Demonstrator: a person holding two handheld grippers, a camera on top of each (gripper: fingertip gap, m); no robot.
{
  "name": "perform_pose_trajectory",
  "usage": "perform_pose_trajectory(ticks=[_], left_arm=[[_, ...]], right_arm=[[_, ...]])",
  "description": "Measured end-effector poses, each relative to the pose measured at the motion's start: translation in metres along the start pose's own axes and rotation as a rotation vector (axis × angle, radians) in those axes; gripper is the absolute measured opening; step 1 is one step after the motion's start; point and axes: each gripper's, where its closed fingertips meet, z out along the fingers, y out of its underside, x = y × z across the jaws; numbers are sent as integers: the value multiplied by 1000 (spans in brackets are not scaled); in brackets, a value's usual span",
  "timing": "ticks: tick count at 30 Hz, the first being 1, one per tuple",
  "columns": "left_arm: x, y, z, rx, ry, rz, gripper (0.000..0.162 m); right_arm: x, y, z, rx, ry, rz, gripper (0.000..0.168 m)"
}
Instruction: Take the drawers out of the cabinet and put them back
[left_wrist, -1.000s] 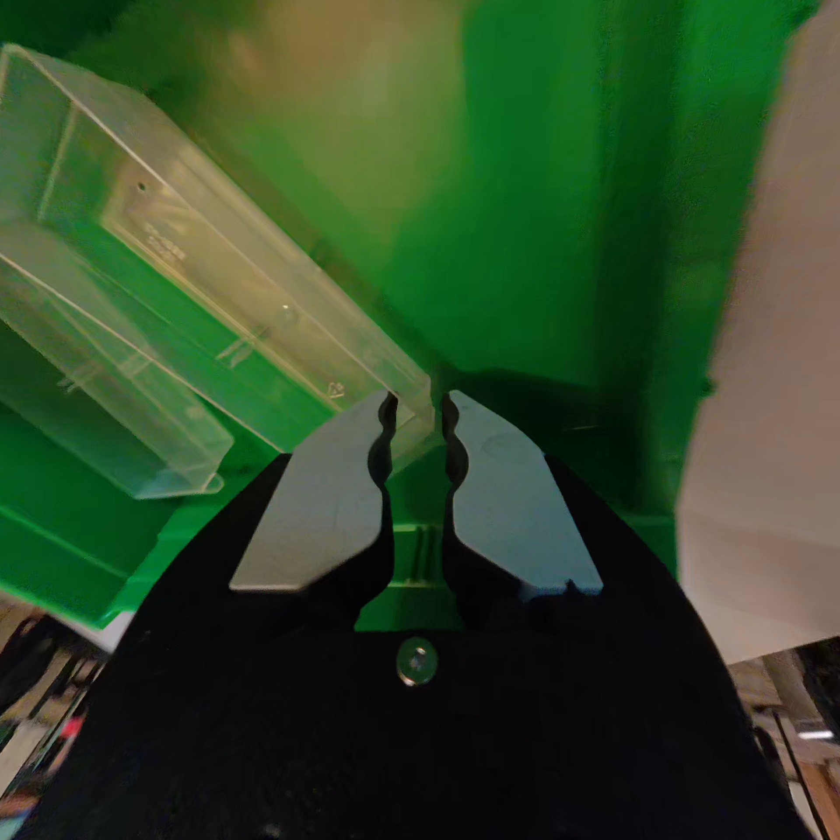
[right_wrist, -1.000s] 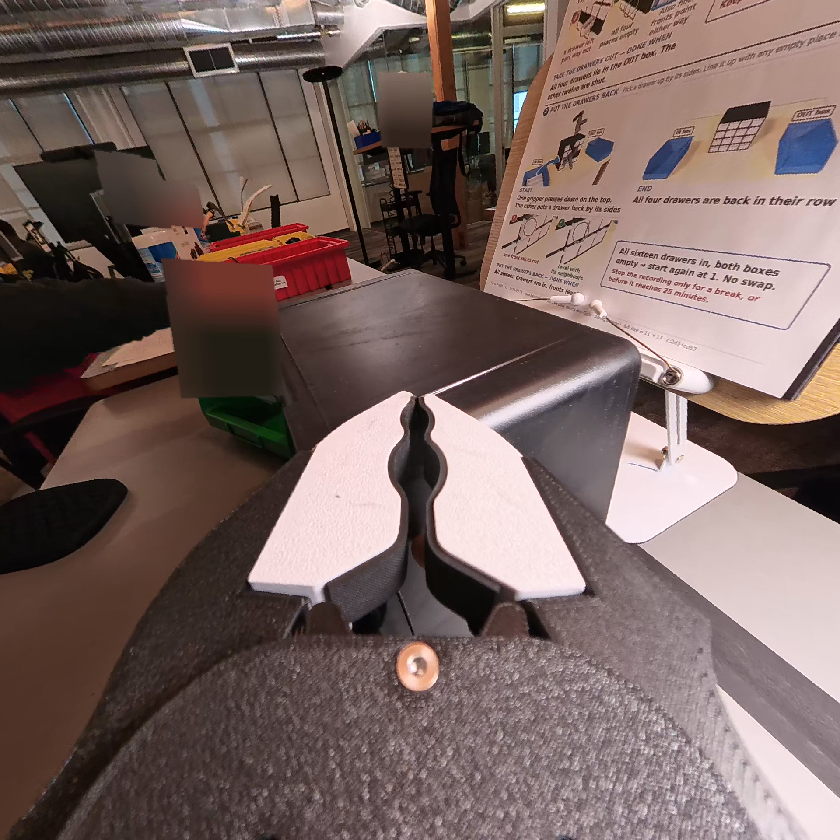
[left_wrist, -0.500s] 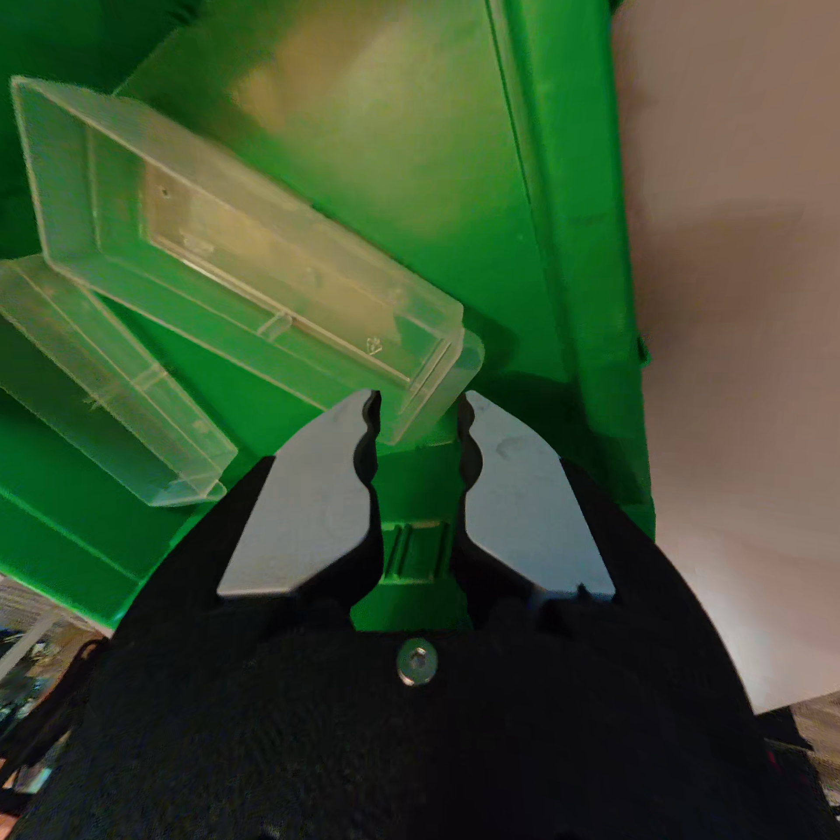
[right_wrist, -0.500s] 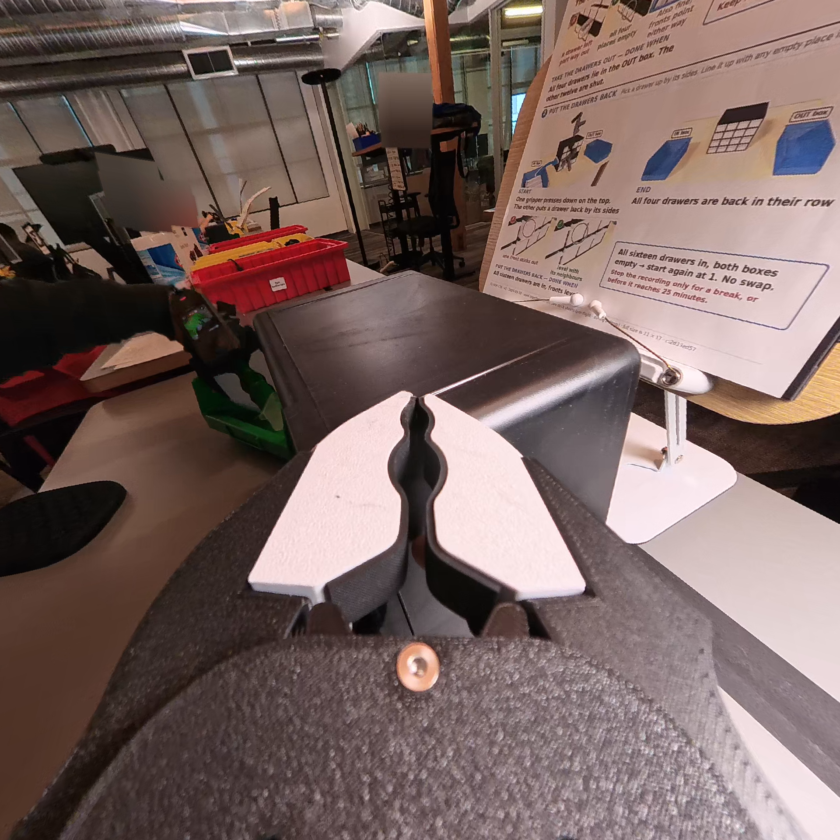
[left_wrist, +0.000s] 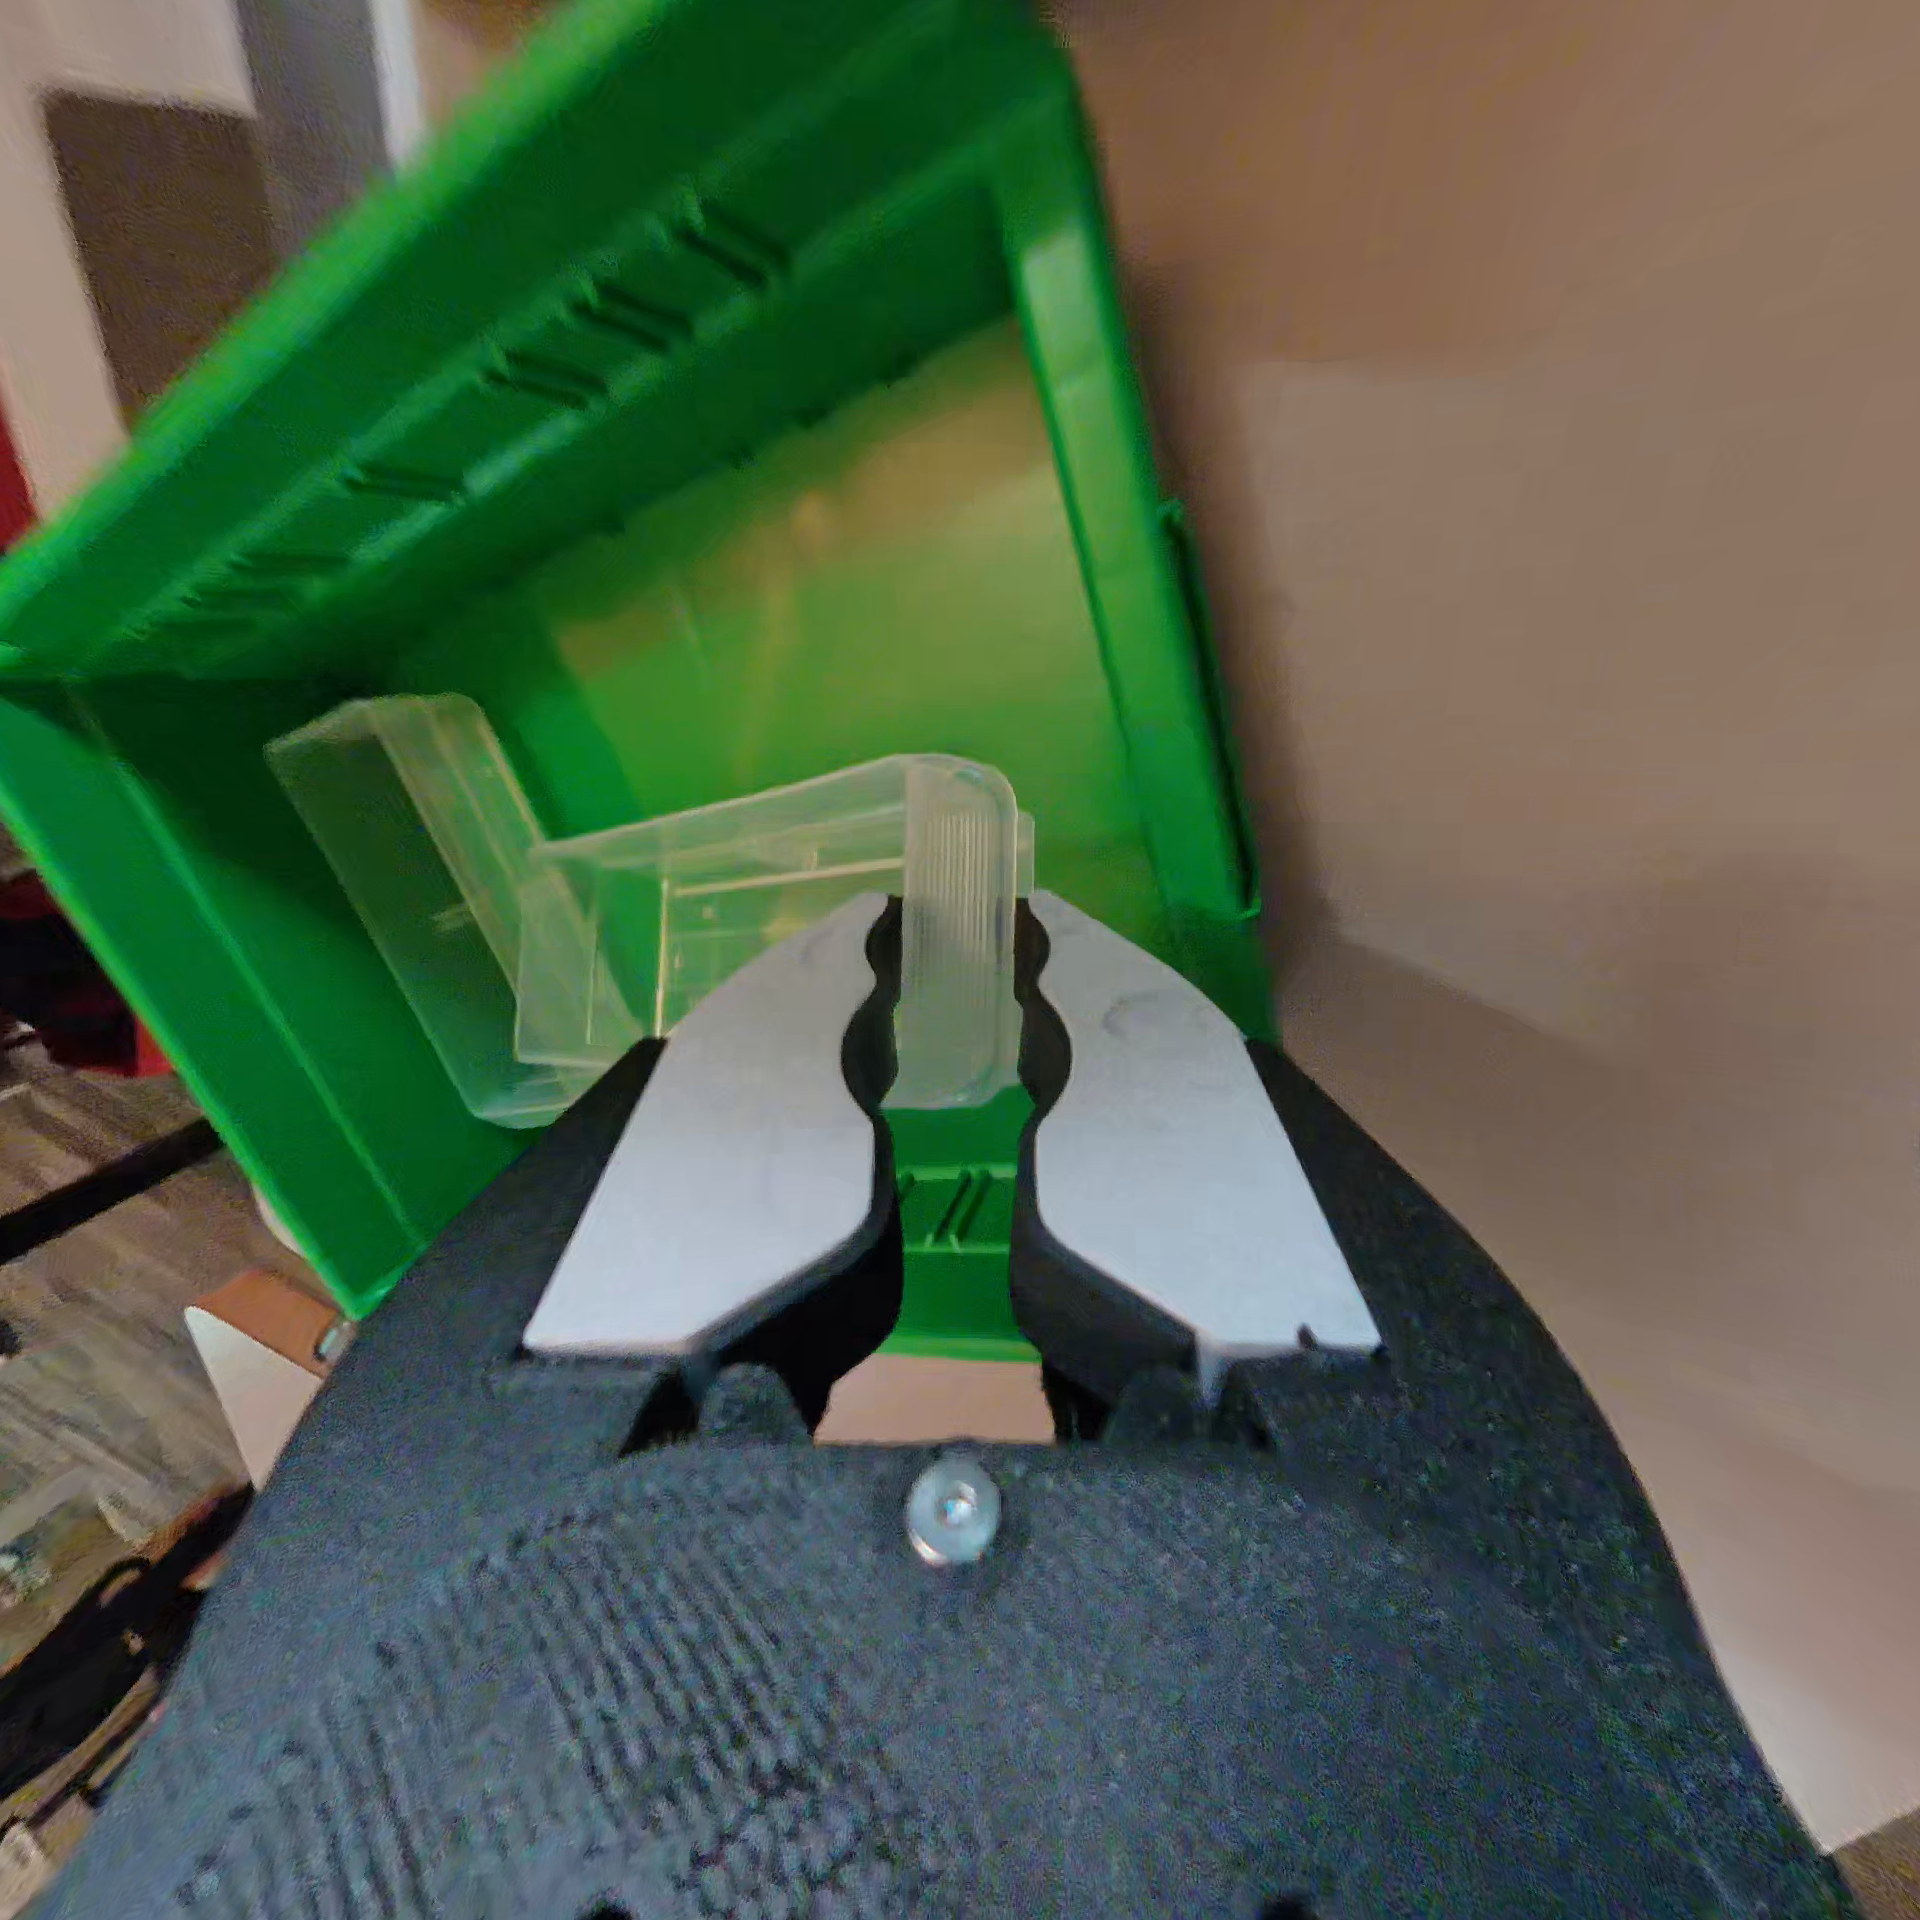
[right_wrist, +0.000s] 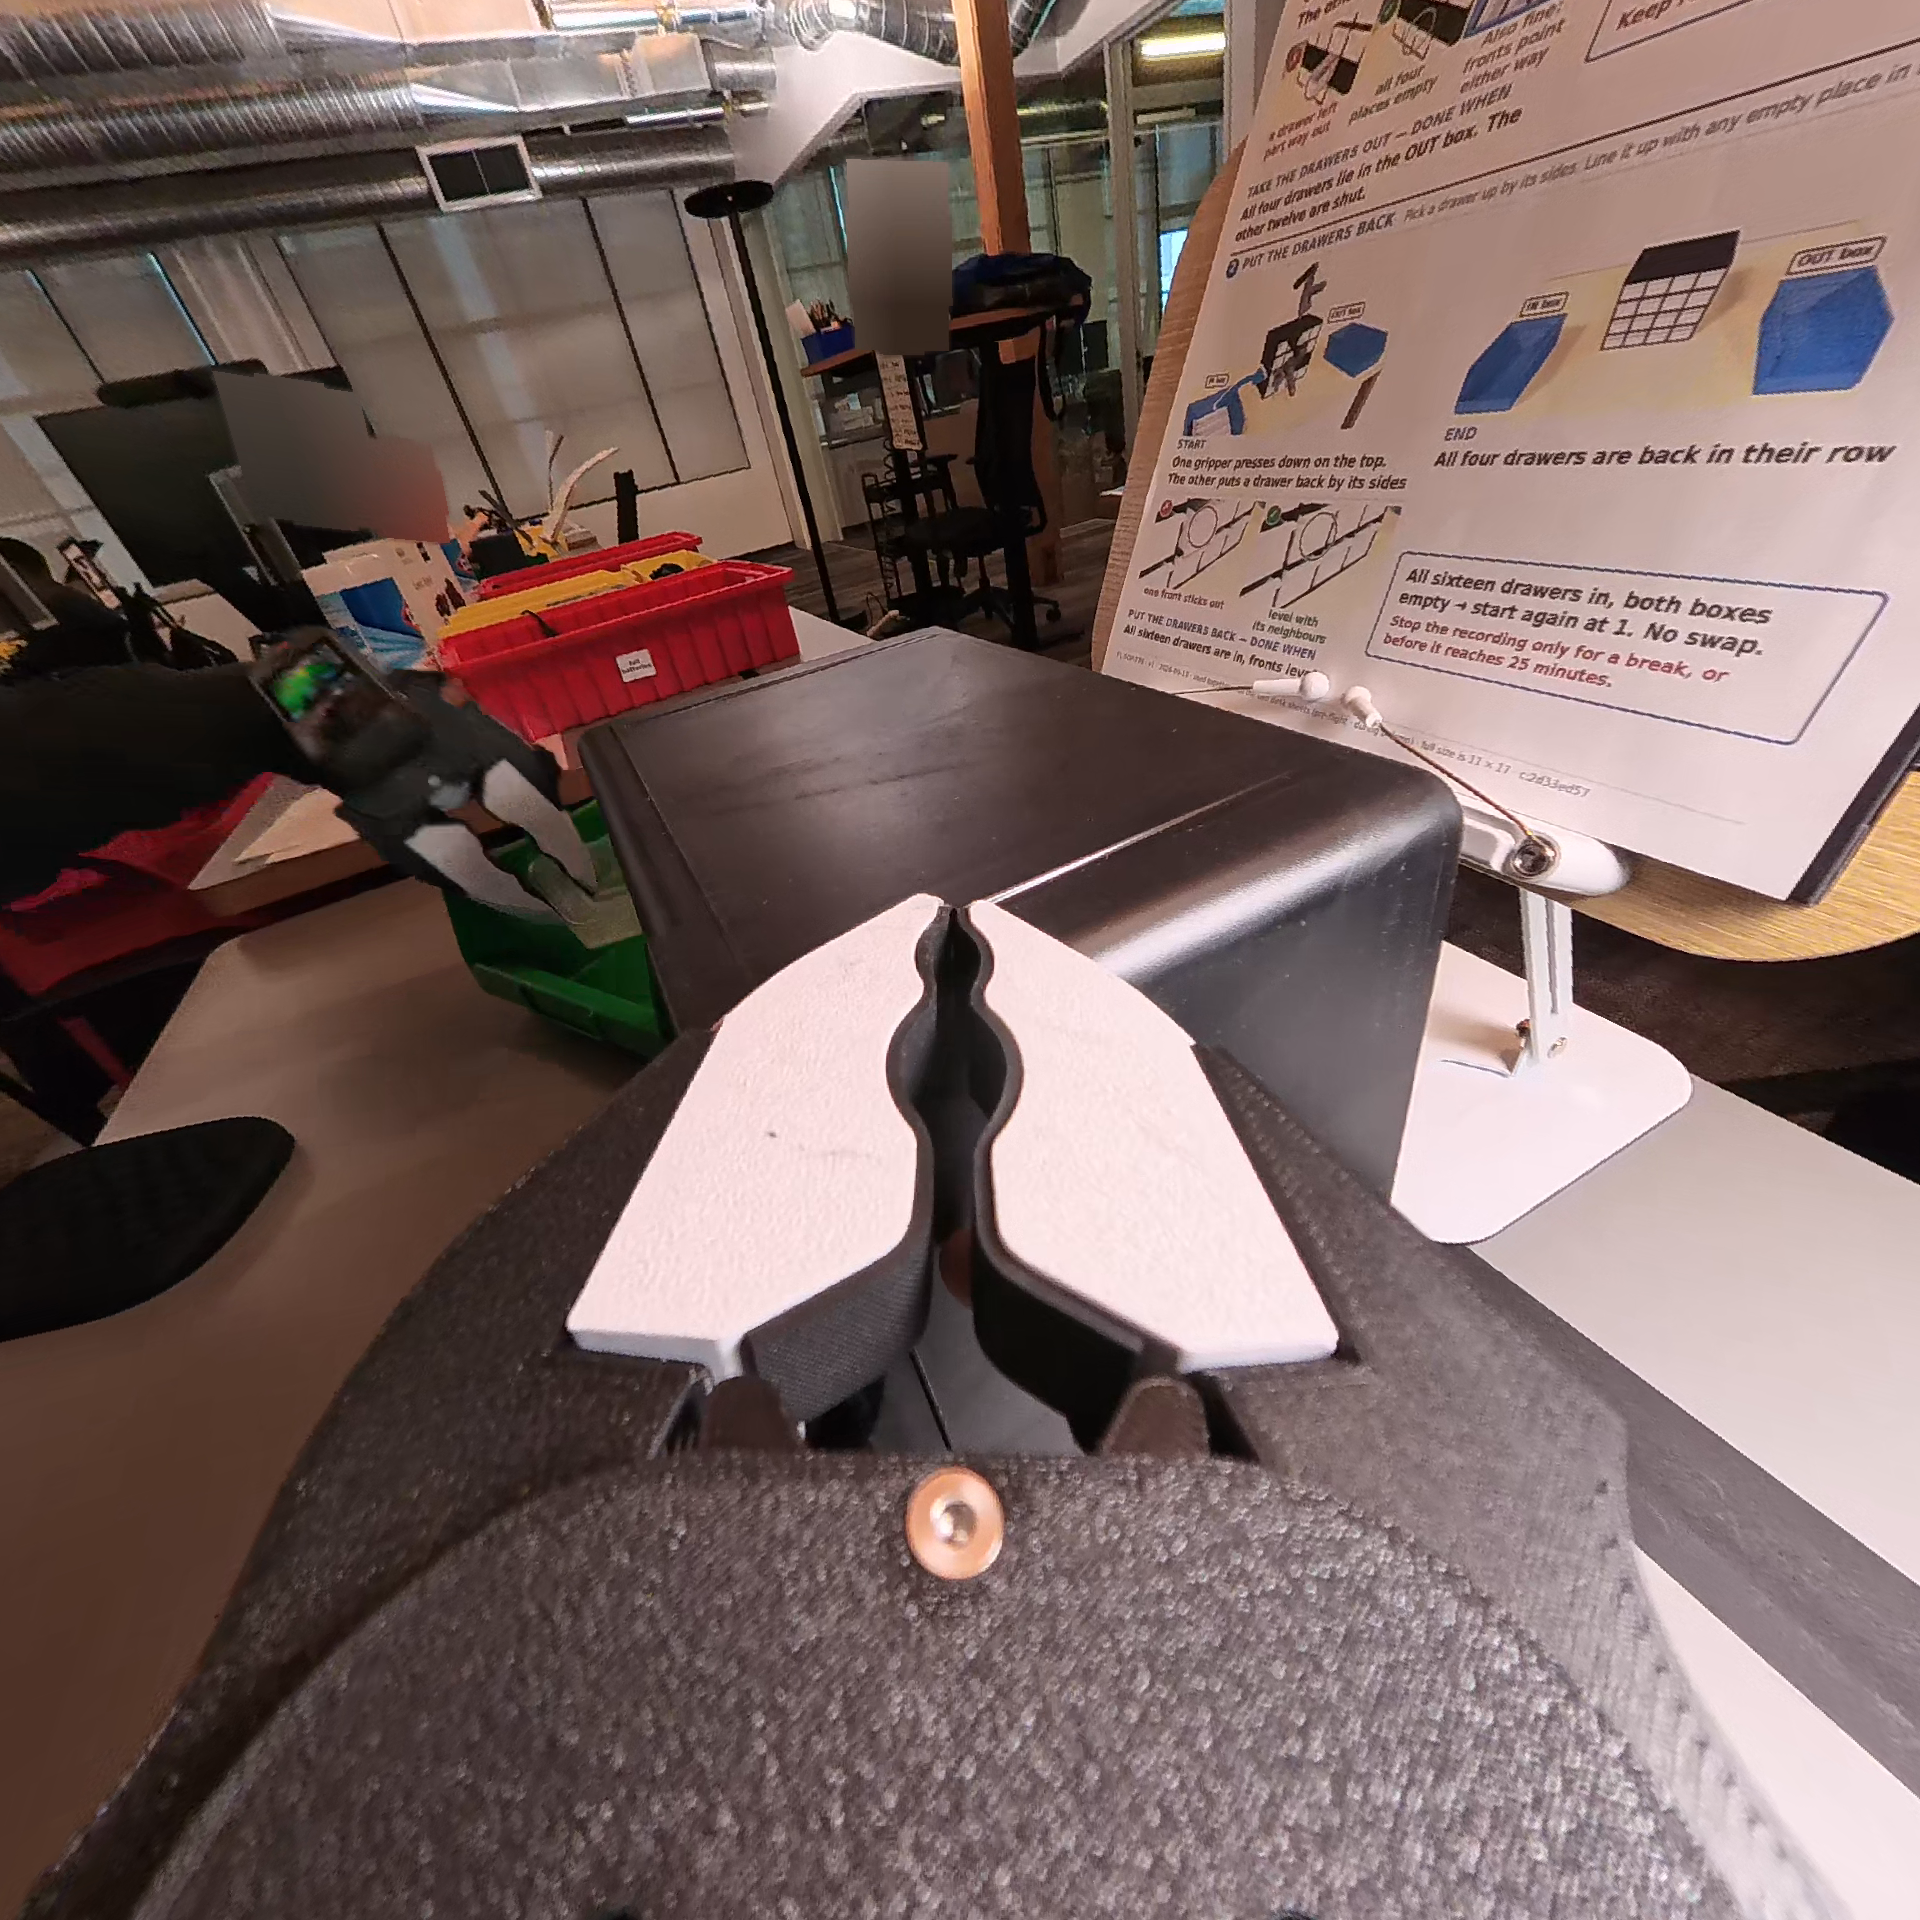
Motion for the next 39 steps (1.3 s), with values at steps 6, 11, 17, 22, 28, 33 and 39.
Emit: perform_pose_trajectory(ticks=[6, 11, 17, 22, 28, 33, 39], left_arm=[[33, -74, -84, 294, 96, -14, 20], [84, -164, -145, 617, 397, -16, 20], [100, -243, -128, 641, 401, 42, 20], [98, -288, -102, 614, 383, 69, 20], [84, -308, -76, 560, 337, 44, 20], [77, -311, -67, 563, 275, 63, 20], [86, -314, -55, 641, 136, 179, 20]], right_arm=[[0, 0, 0, -2, 1, -1, 0], [0, 0, 0, -8, 14, -7, 0], [0, 1, 0, -20, 26, -25, 0], [-1, 1, -1, -24, 24, -30, 0], [-1, 1, 0, -22, 14, -25, 0], [-1, 1, 0, -19, 7, -20, 0], [-1, 1, -1, -18, 8, -19, 0]])
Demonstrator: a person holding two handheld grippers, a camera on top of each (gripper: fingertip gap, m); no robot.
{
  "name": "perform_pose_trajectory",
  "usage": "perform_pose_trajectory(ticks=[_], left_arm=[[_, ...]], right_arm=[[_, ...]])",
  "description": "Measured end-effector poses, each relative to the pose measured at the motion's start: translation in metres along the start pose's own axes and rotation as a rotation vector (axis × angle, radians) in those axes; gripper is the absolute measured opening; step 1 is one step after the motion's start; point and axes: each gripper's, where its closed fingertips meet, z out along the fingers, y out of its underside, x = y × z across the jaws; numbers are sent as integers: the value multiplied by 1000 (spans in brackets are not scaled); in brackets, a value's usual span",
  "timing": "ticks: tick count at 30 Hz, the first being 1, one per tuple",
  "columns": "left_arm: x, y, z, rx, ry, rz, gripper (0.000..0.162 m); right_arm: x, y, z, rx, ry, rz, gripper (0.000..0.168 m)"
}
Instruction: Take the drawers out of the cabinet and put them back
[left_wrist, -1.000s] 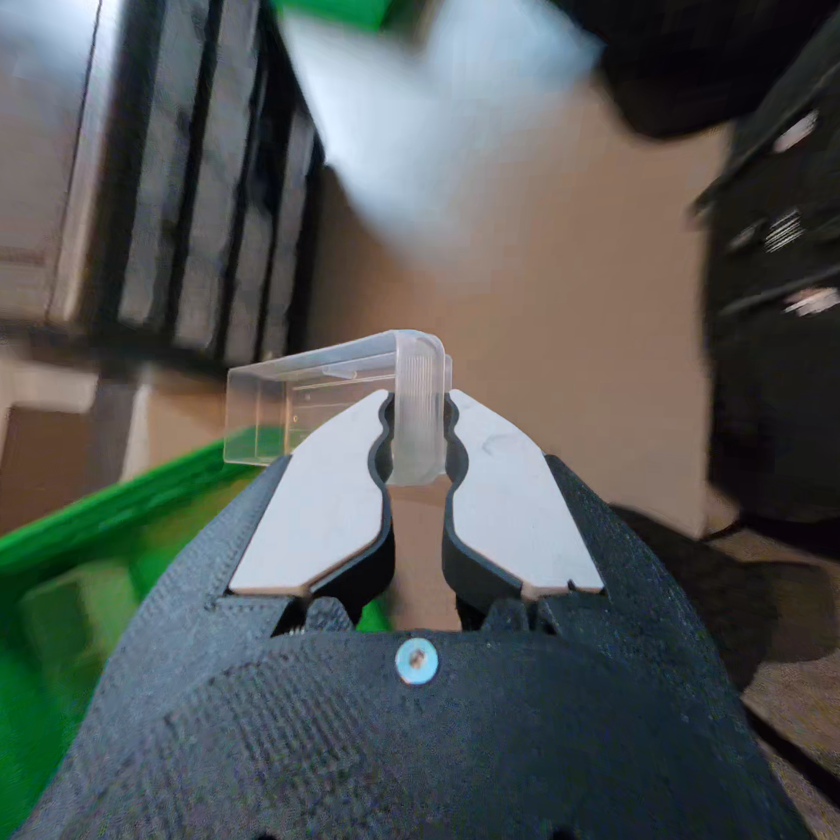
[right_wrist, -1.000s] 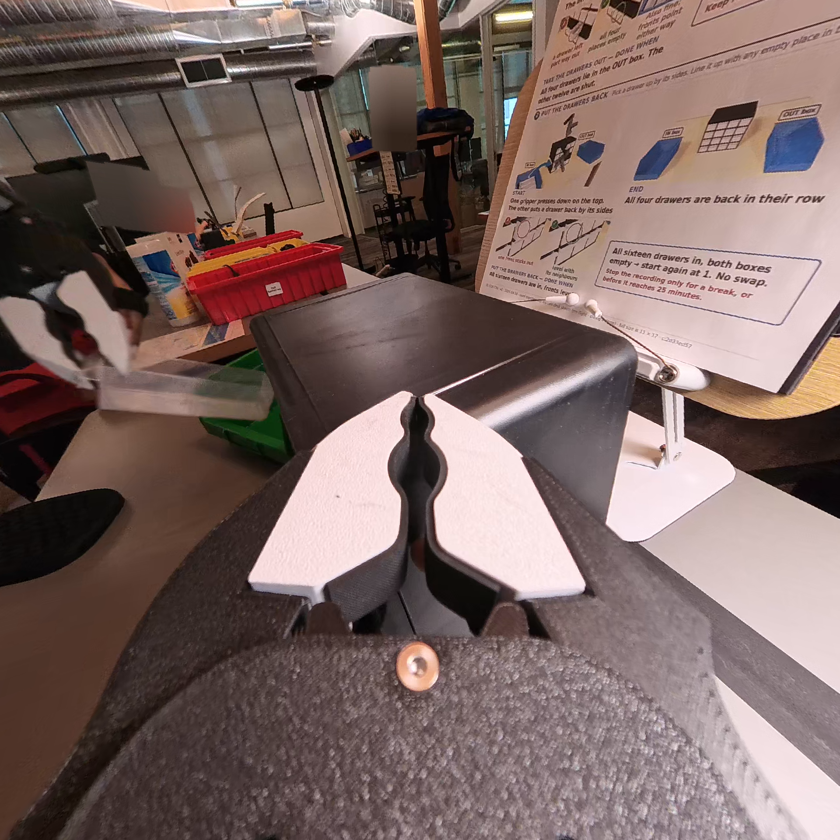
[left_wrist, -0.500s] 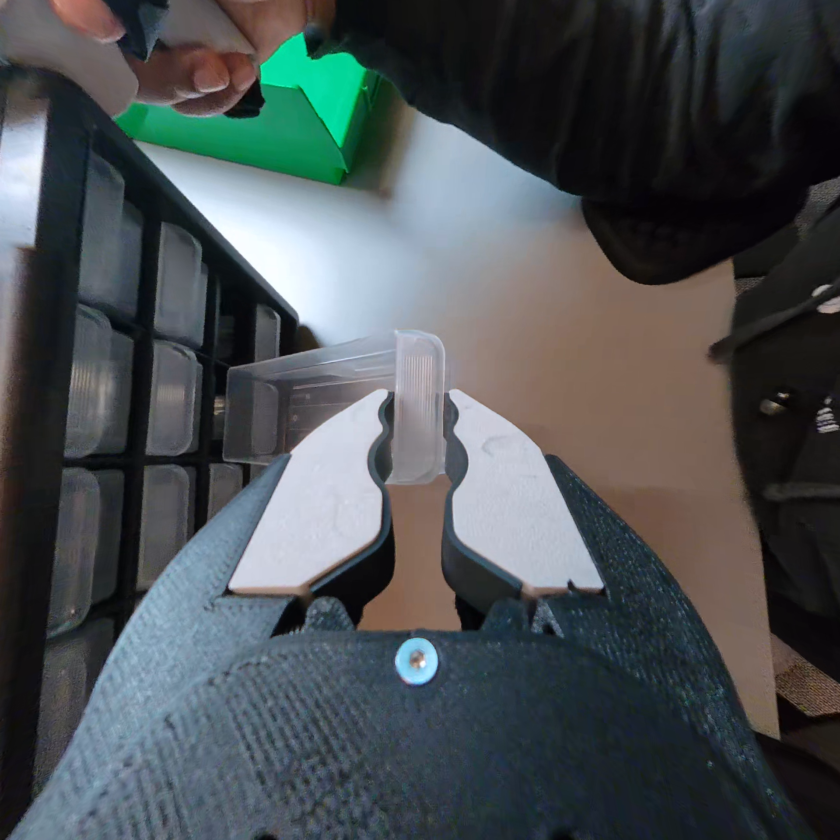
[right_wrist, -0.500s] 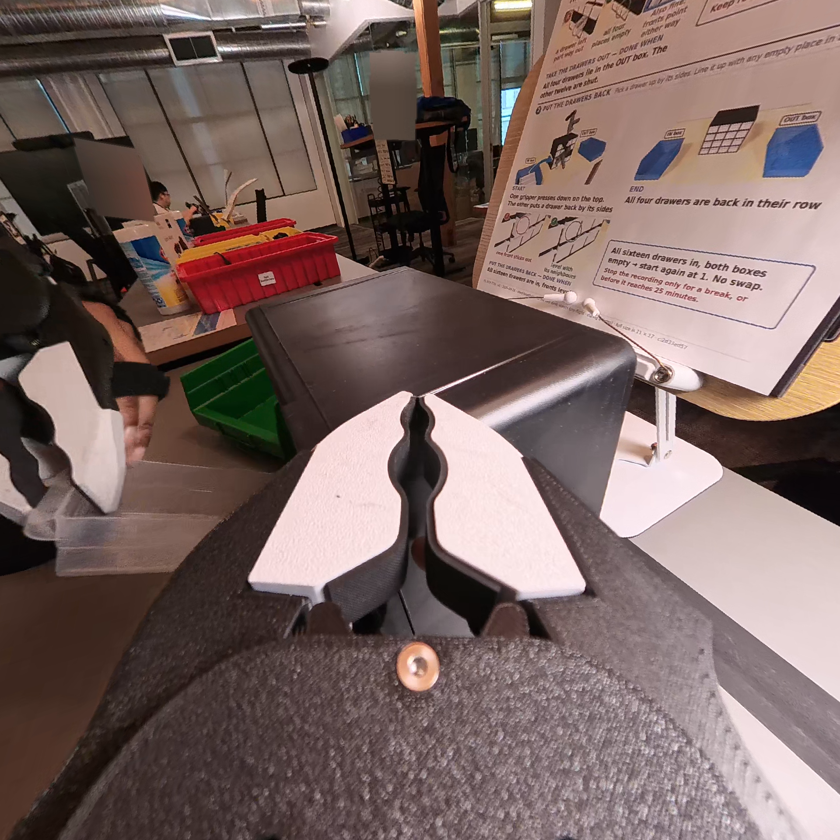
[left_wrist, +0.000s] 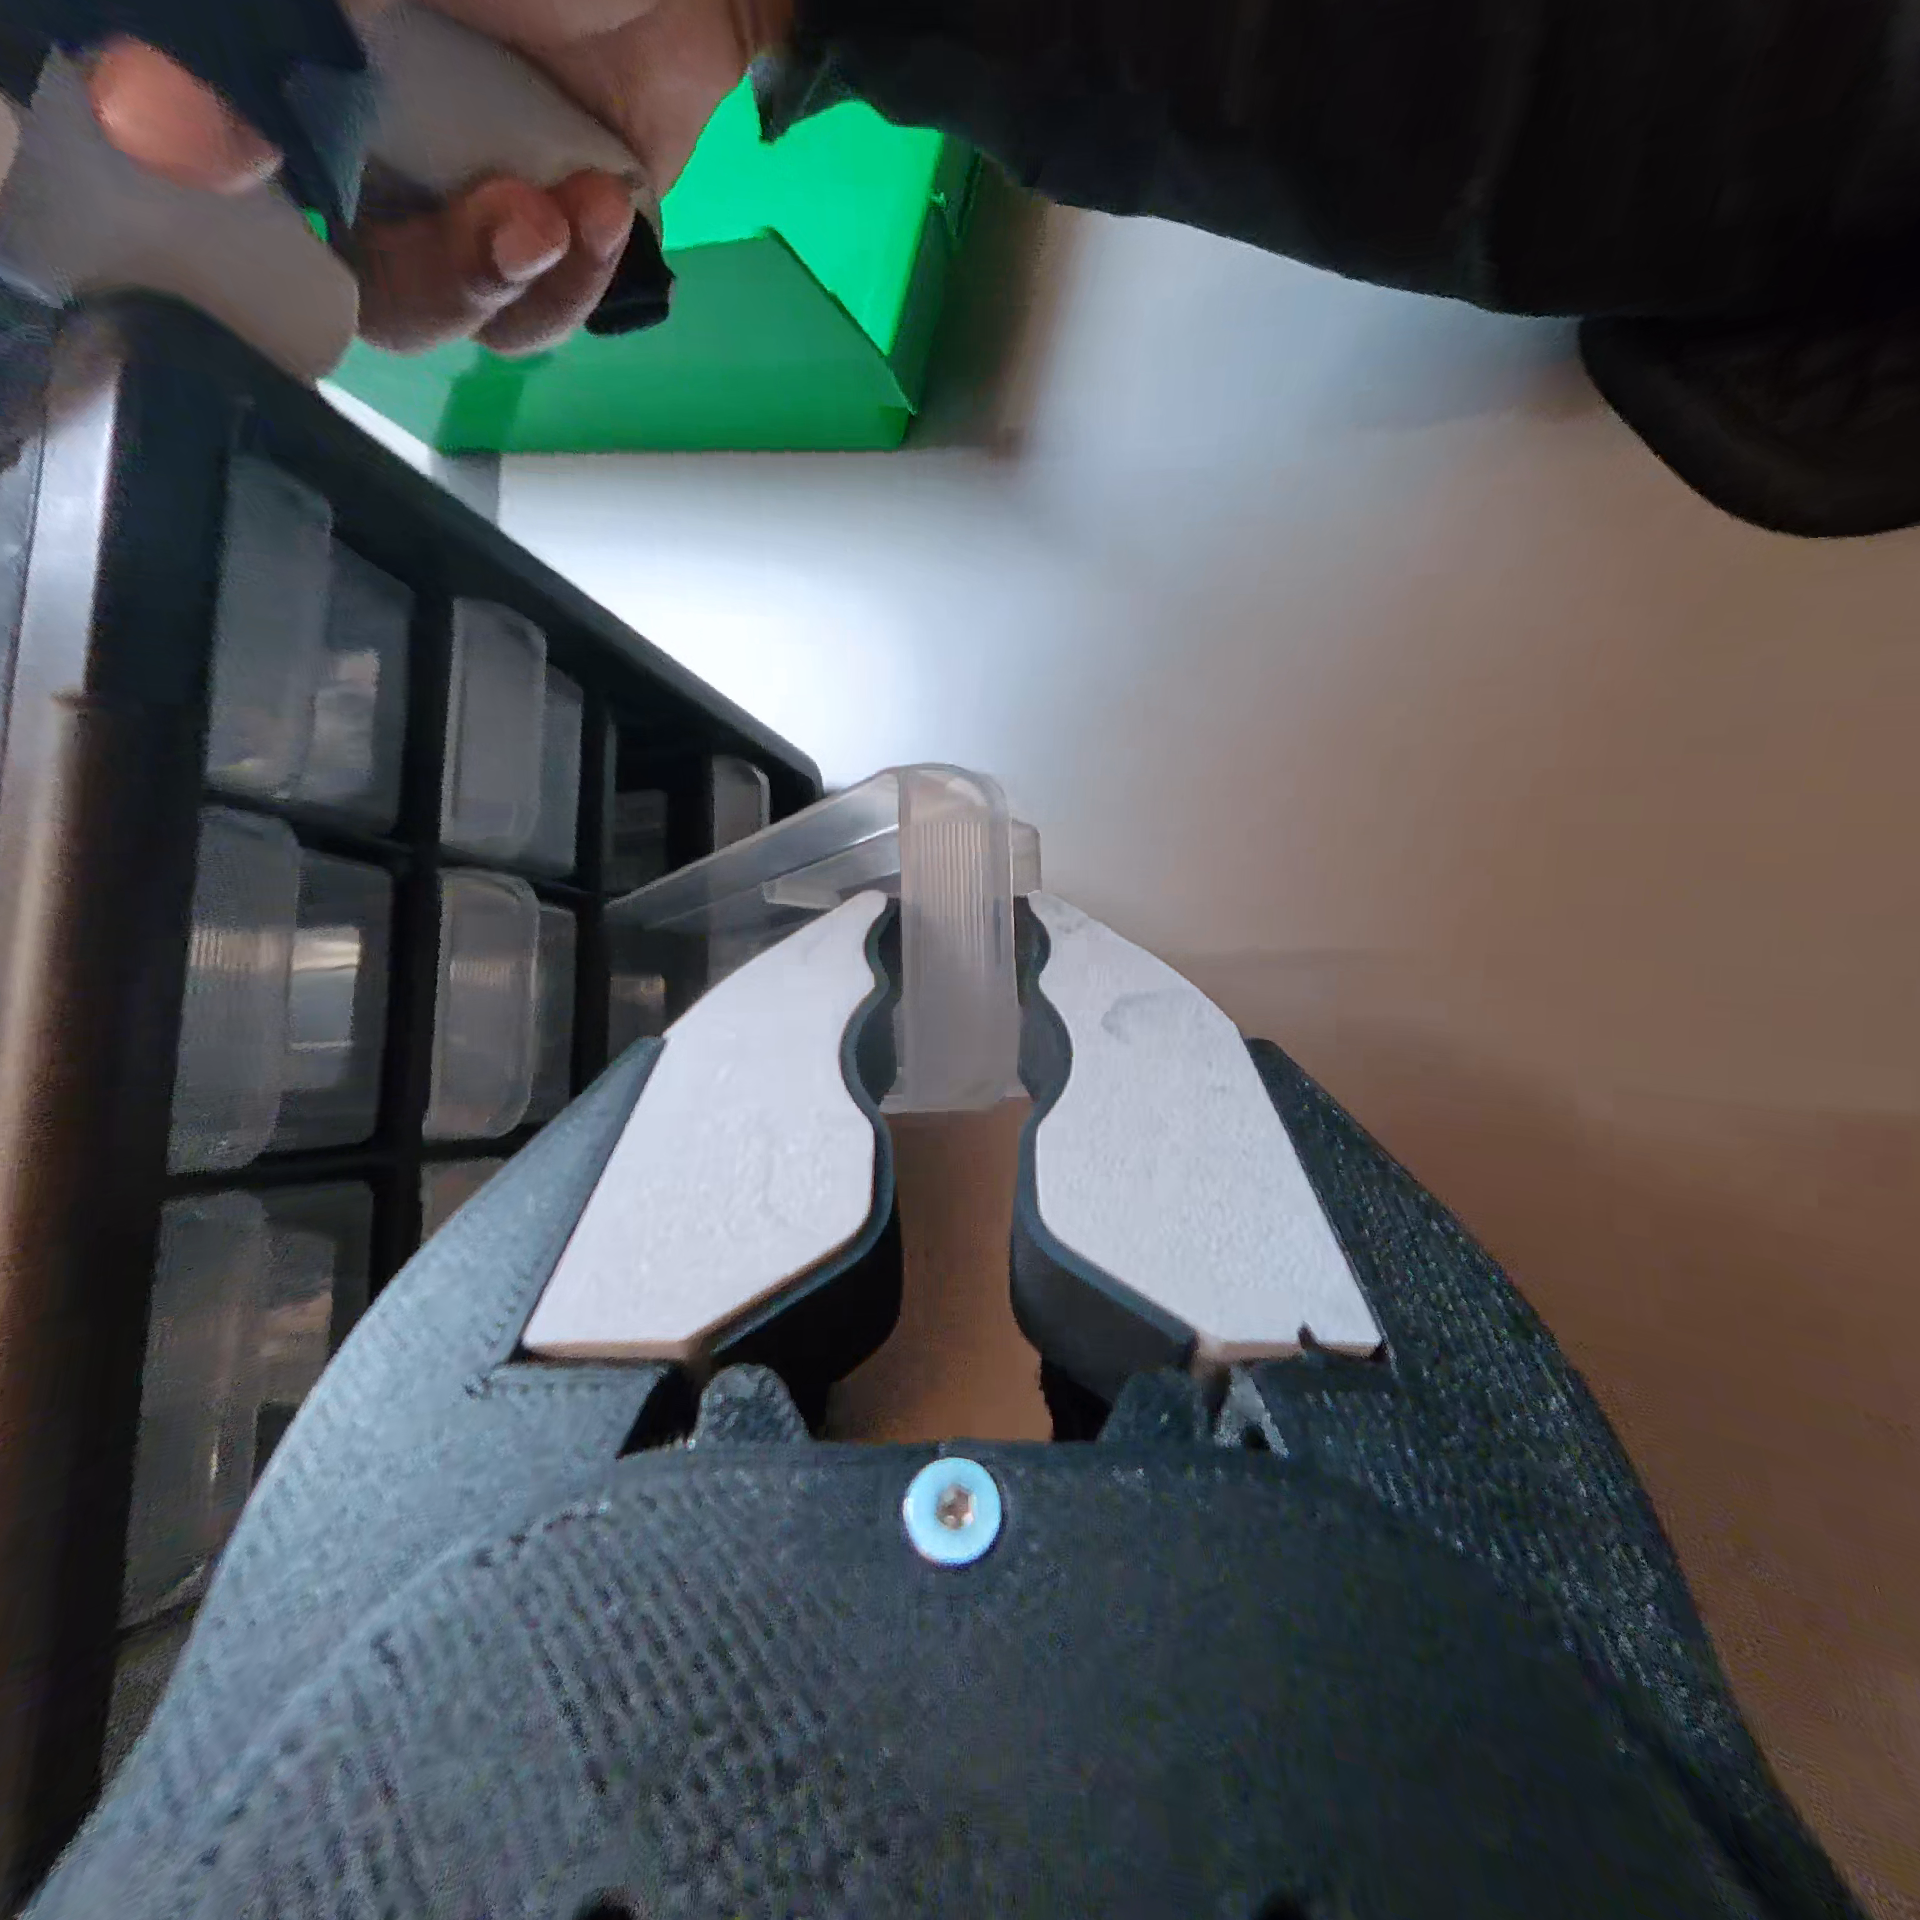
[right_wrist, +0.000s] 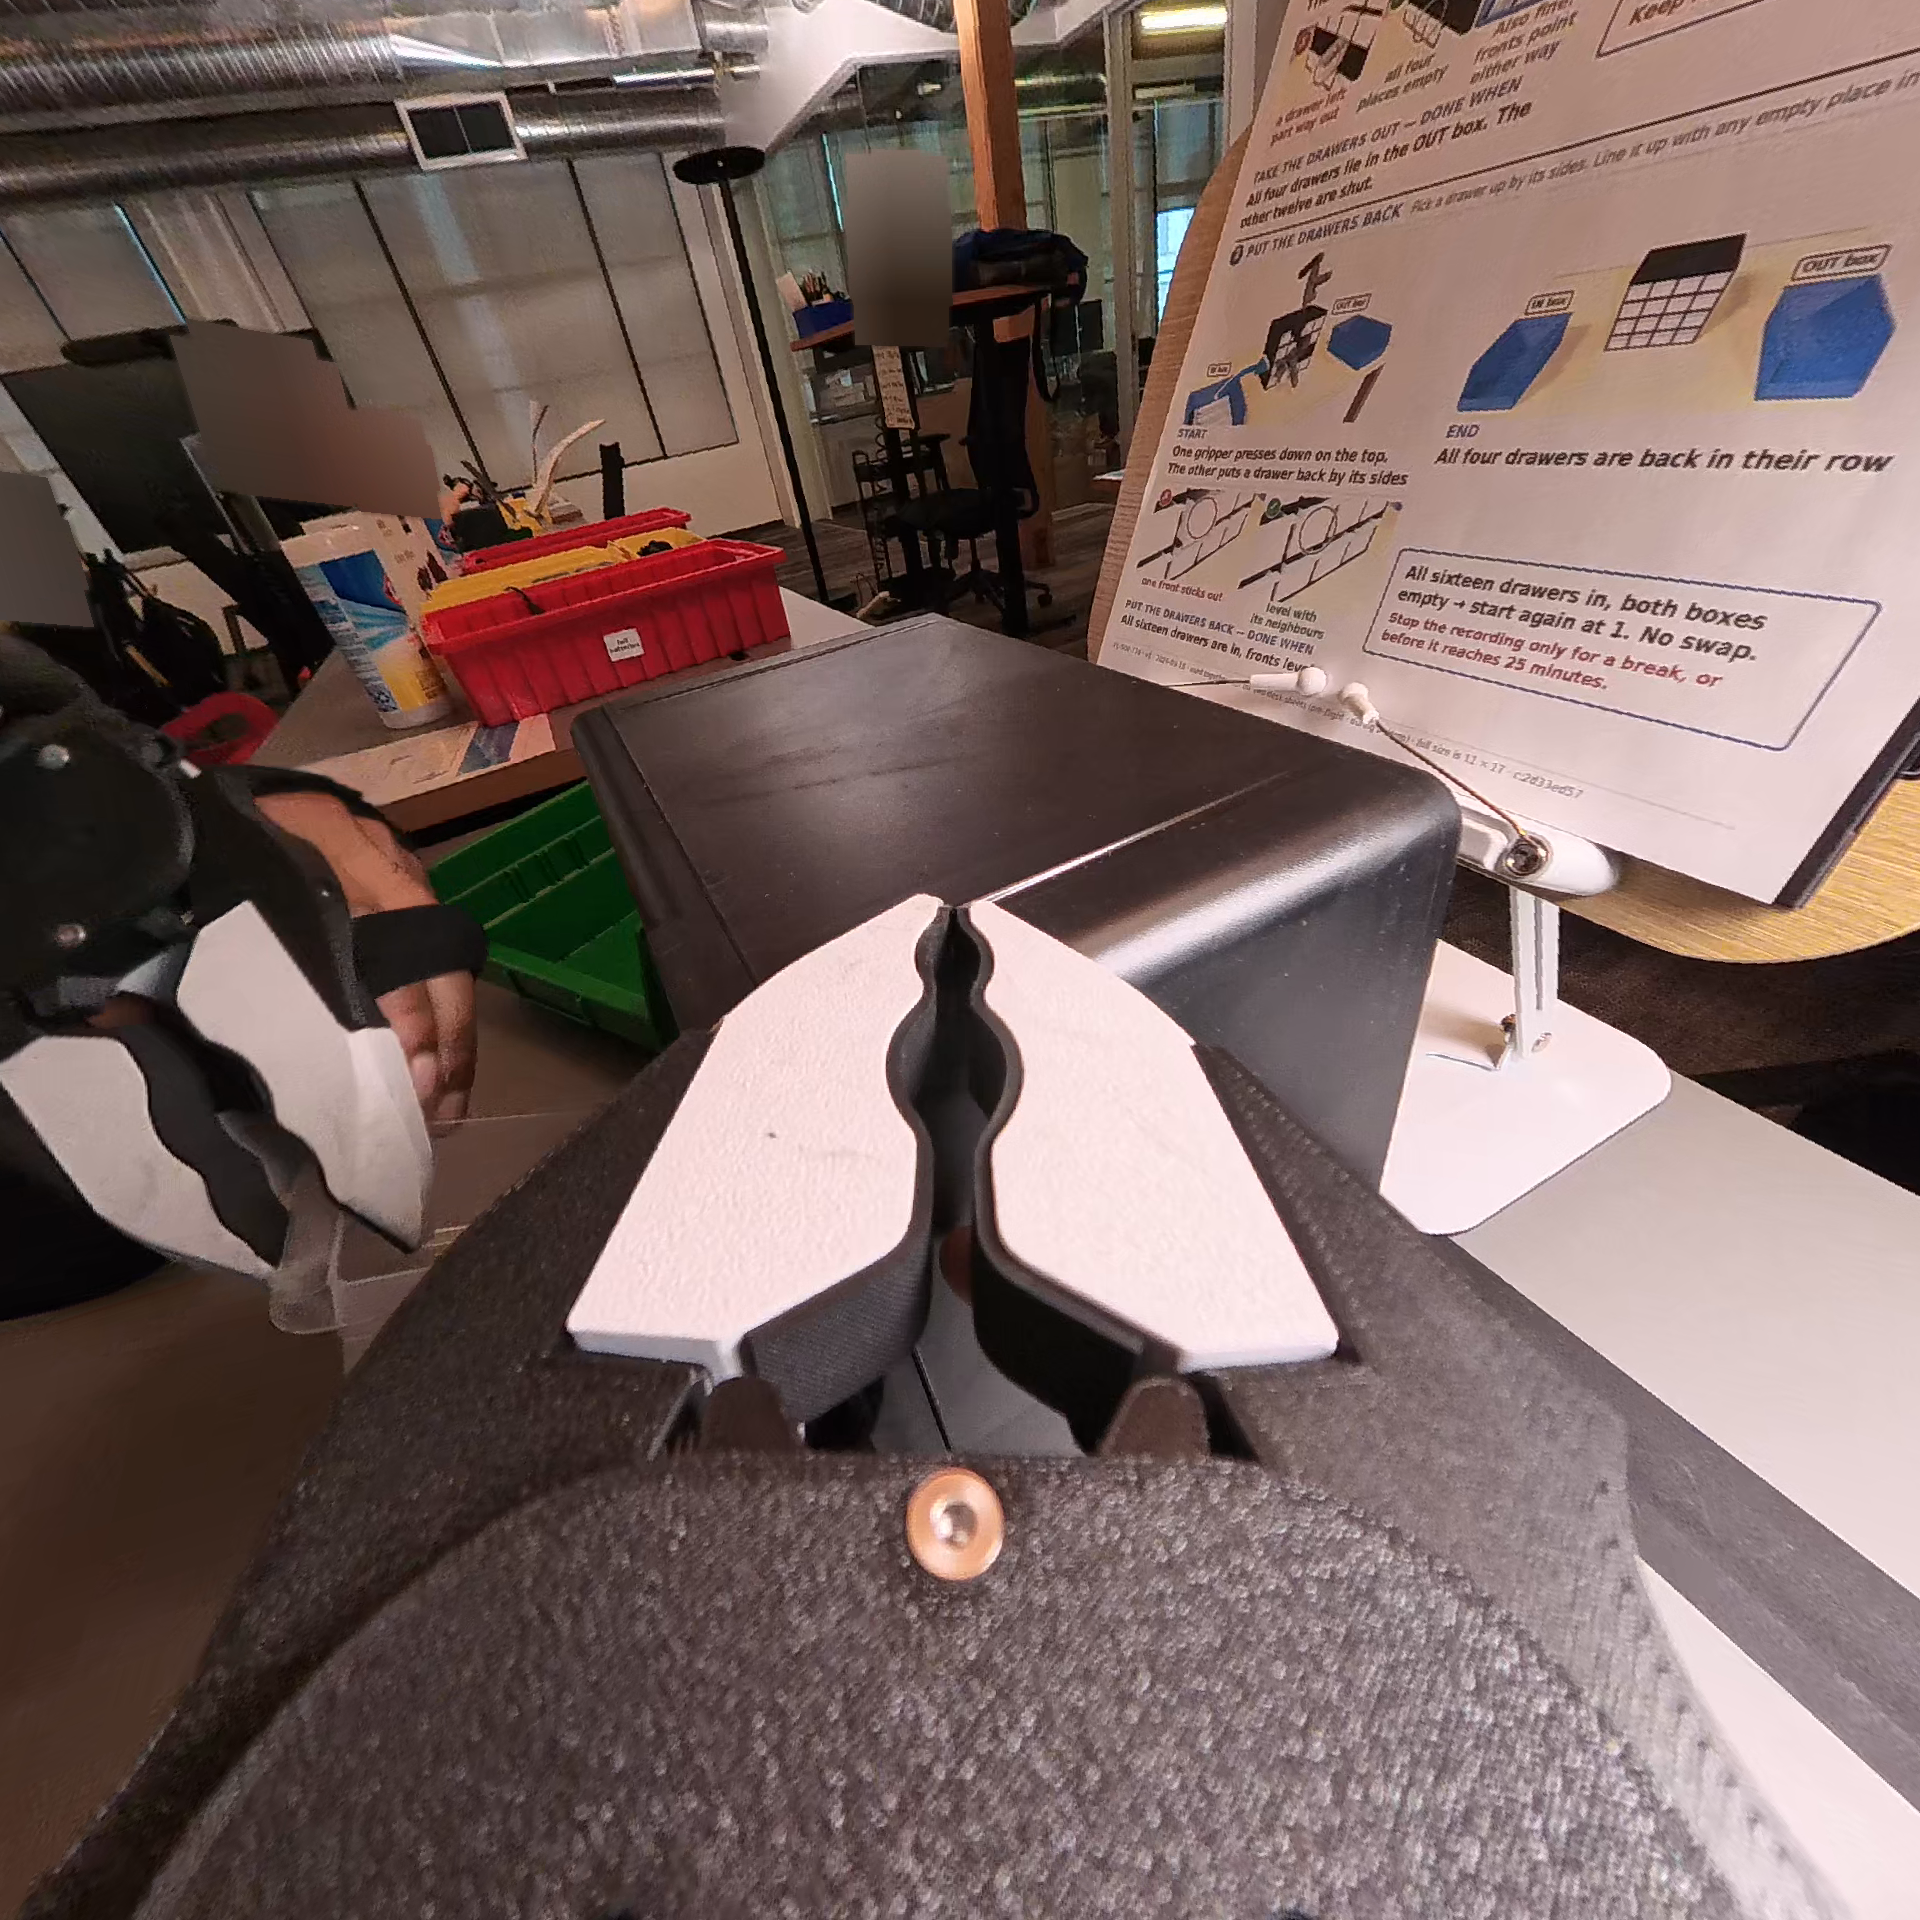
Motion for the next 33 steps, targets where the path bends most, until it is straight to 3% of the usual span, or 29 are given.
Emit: perform_pose_trajectory(ticks=[11, 16, 20, 22, 27, 33], left_arm=[[12, 22, 24, 54, -217, 279, 20], [-1, 35, 36, 12, -302, 296, 20], [-27, 51, 43, -27, -387, 210, 23], [-37, 55, 45, -25, -403, 130, 37], [-44, 48, 38, 139, -488, 26, 39], [-44, 42, 31, 195, -764, 252, 33]], right_arm=[[0, 0, 0, 3, 3, 4, 0], [0, 0, 0, 5, 1, 6, 0], [0, 0, 0, 4, 0, 6, 0], [0, 0, 0, 4, -1, 5, 0], [0, 0, 0, 7, -6, 7, 0], [0, 0, 0, 12, -12, 13, 0]])
